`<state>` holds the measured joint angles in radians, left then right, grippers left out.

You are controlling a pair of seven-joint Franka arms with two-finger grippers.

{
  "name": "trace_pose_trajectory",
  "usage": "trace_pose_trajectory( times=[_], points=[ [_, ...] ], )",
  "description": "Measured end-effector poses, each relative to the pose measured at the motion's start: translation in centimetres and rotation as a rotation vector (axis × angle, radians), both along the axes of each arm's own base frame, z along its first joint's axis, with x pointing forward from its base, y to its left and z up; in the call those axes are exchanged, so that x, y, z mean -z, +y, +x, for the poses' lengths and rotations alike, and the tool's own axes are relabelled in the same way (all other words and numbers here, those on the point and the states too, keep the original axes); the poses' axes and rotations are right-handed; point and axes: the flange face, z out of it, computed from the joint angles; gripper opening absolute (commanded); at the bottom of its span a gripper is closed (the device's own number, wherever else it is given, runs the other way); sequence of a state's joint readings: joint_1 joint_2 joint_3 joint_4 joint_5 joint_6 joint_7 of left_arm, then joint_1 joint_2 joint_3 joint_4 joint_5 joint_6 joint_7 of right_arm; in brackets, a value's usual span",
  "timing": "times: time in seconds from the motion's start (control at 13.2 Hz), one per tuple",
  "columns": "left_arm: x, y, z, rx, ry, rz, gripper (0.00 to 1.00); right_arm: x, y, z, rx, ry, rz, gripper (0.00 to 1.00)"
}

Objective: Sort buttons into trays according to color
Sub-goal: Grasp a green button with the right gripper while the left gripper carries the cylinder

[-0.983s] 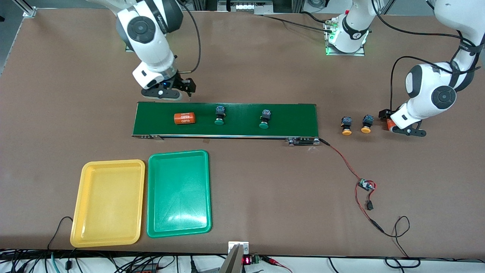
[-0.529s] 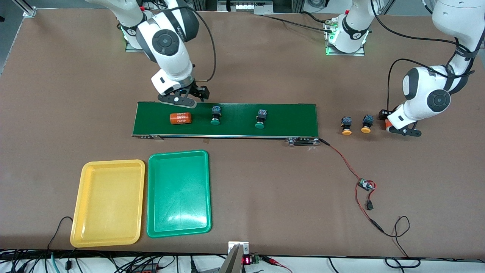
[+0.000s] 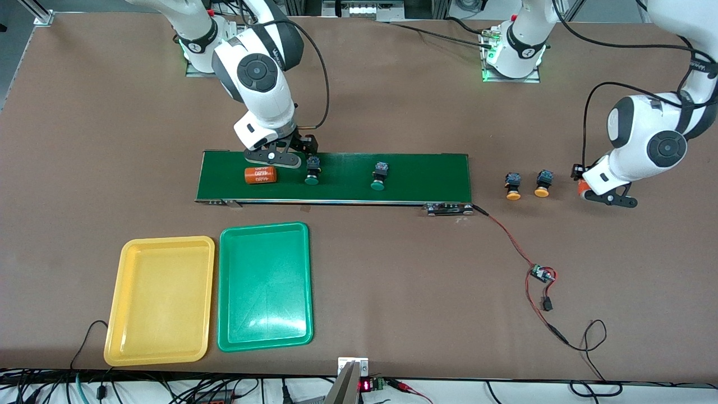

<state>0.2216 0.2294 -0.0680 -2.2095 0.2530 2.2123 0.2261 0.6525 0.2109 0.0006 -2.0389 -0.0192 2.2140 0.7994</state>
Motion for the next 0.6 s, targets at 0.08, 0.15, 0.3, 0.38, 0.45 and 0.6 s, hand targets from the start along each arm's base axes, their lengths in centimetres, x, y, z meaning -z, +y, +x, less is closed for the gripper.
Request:
trace_pose_trajectory(
  times=[0.08, 0.15, 0.3, 0.38, 0.45, 0.6],
  points=[
    [-1.9, -2.3, 1.0, 0.043, 0.014, 0.0, 0.3, 0.5, 0.1, 0.1, 0.0, 0.001, -0.001, 1.0],
    [-3.4, -5.1, 1.9, 0.11, 0.025, -0.007, 0.27, 1.3, 0.1, 0.2, 0.0, 0.003, -0.002, 1.0],
    [-5.0, -11.3, 2.6, 0.274, 0.041, -0.034, 0.24, 3.5, 0.3, 0.5, 0.001, 0.006, -0.004, 1.0],
    [-5.2, -13.9, 2.4, 0.352, 0.046, -0.049, 0.21, 4.7, 0.3, 0.7, 0.002, 0.007, -0.005, 1.0],
    [-5.2, -16.3, 2.1, 0.442, 0.055, -0.069, 0.2, 5.8, 0.3, 0.9, 0.005, 0.008, -0.006, 1.0],
    [-5.0, -21.4, 1.2, 0.603, 0.069, -0.137, 0.2, 7.5, 0.2, 1.1, 0.008, 0.011, -0.009, 1.0]
  ],
)
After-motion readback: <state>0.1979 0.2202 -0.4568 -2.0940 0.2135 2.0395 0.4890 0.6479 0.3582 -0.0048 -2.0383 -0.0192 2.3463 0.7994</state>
